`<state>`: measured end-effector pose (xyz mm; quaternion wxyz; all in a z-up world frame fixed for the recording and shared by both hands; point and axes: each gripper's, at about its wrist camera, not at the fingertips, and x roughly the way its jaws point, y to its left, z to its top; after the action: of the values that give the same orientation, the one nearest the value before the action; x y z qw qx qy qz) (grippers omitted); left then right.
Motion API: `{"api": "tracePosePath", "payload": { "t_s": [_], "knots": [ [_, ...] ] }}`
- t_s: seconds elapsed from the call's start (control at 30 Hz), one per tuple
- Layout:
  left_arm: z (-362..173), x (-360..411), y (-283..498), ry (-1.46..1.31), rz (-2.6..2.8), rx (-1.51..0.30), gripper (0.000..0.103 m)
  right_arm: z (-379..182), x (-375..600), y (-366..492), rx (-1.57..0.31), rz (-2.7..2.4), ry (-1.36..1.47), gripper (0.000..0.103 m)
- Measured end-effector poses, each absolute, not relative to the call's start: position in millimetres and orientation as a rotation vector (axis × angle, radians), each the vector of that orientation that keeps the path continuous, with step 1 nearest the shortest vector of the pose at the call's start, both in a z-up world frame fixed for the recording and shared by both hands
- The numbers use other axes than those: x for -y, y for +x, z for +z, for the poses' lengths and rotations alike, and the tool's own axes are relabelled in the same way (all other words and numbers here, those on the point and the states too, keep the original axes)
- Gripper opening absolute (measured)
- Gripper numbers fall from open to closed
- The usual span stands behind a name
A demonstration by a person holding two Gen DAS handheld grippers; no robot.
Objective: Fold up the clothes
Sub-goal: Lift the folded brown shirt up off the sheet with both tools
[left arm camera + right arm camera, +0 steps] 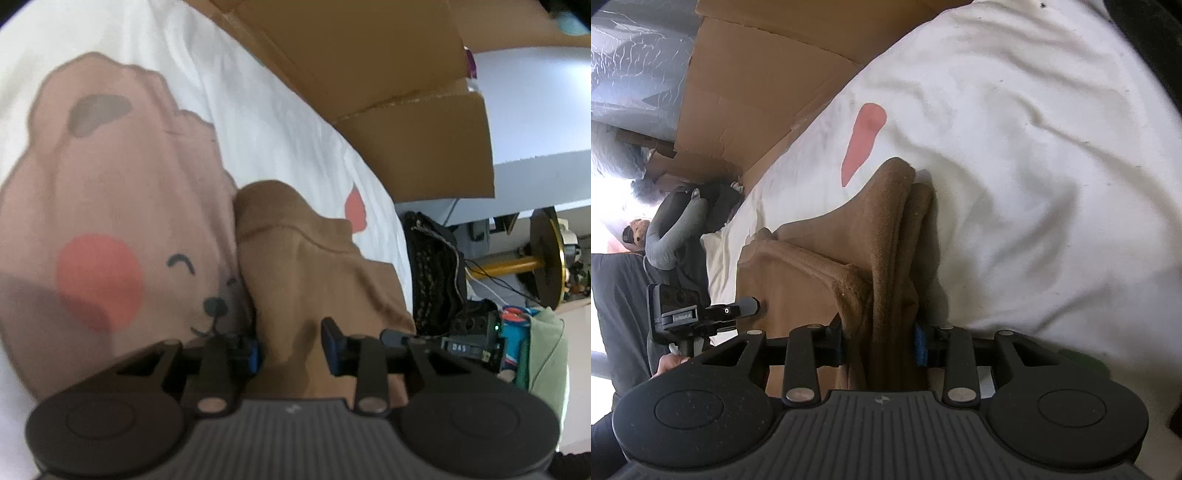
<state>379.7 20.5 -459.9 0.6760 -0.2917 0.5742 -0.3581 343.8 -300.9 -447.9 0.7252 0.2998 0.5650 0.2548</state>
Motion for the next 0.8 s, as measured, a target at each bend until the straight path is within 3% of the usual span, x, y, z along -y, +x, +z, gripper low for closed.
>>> {"api": "tracePosePath", "payload": {
  "t_s": [0.07, 0.17, 0.27, 0.8],
  "knots": [
    [-459.5, -11.5, 379.5, -0.604, -0.797, -1.290, 0.015, -446.1, 295.7, 345.5, -1.239, 0.570, 0.645, 0.040],
    [-455.6, -9.5, 378.1, -0.580, -0.785, -1.281, 0.011, -443.9, 295.1, 346.9, -1.236, 0.575, 0.636, 0.025],
    [-447.3, -10.5, 373.5, -0.570, -0.779, -1.262, 0.009, -438.7, 297.1, 343.2, -1.219, 0.582, 0.641, 0.020],
    [-389.6, 2.2, 350.5, -0.461, -0.708, -1.182, 0.009, -390.5, 294.4, 313.1, -1.106, 0.543, 0.630, 0.017]
  ]
}}
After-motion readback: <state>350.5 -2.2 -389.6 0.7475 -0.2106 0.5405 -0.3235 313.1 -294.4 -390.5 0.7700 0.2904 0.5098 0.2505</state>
